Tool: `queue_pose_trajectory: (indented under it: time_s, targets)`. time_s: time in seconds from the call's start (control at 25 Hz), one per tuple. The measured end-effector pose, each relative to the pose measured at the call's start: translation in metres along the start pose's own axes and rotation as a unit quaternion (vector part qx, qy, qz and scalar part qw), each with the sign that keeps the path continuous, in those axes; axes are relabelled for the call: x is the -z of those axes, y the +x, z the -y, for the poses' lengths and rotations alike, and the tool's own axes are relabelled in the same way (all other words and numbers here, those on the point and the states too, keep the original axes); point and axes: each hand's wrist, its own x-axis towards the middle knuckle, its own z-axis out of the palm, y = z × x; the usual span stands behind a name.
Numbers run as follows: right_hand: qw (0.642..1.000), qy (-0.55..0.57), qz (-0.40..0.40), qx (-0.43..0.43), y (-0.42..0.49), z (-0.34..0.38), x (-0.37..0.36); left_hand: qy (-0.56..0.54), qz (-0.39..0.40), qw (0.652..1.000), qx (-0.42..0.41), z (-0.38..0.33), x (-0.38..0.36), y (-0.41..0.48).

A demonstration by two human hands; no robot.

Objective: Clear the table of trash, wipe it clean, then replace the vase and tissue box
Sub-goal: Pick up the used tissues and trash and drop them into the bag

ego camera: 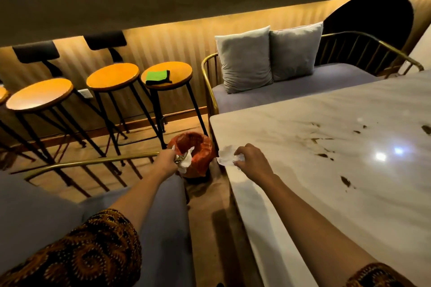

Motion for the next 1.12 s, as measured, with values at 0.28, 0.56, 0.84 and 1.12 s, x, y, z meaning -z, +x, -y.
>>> queue_pose_trajectory:
  time_s: [0.28,0.56,0.84,1.12]
  targets:
    - [1.0,0.012,0.023,0.012,0.087,0.003,0.002,-0.019,0.003,0.999,0.025,-0.009,0.024,0.082]
    - [0.999,0.031,0.029,0.01,0.155,0.001,-0.006,0.013,0.018,0.999,0.03,-0.007,0.042,0.156]
    - [0.998,-0.001,0.047,0.045,0.313,0.014,-0.05,-0.006,0.033,0.999,0.033,0.027,0.047,0.305]
    - [0.987,-0.049,0.151,0.002,0.442,0.022,-0.14,-0.04,0.078,0.994,0.062,0.085,0.01,0.416]
